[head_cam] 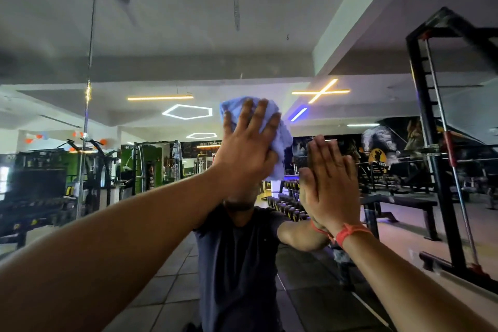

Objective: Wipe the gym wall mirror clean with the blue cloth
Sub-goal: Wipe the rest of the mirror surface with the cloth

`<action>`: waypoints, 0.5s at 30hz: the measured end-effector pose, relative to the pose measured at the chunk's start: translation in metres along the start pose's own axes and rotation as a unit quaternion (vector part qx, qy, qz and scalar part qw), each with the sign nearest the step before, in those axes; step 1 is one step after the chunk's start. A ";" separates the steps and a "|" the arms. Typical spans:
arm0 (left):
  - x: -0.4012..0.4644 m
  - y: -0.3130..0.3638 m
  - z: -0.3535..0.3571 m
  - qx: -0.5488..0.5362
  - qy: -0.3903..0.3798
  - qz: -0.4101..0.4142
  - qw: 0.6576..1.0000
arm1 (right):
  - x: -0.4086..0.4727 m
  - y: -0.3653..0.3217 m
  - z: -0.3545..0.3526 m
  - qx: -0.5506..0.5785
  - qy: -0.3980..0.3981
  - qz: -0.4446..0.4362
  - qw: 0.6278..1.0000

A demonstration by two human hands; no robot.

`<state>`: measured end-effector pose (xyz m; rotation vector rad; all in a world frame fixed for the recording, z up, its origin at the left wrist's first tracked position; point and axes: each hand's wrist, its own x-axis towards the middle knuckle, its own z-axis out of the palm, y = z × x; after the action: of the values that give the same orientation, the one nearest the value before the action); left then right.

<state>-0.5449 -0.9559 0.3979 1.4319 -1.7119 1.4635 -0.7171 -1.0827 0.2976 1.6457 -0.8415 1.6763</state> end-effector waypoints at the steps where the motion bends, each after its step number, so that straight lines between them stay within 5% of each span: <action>1: -0.013 0.003 0.008 0.000 0.010 0.055 0.998 | 0.000 0.001 0.000 0.000 0.005 0.000 1.000; 3: -0.034 0.005 0.023 0.029 0.018 0.162 0.986 | -0.001 0.001 0.001 -0.007 0.008 -0.006 1.000; 6: -0.030 -0.008 0.029 0.093 0.013 0.205 0.974 | -0.001 0.001 0.001 -0.008 -0.002 0.001 1.000; 12: 0.045 -0.019 0.009 0.066 0.097 -0.027 0.993 | -0.001 0.002 0.002 0.007 -0.003 -0.004 1.000; 15: 0.013 0.011 0.029 0.031 0.114 0.036 0.992 | -0.001 0.002 0.003 0.011 0.017 -0.003 1.000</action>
<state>-0.5521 -0.9891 0.3951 1.1912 -1.6026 1.6629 -0.7167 -1.0866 0.2962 1.6295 -0.8041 1.7109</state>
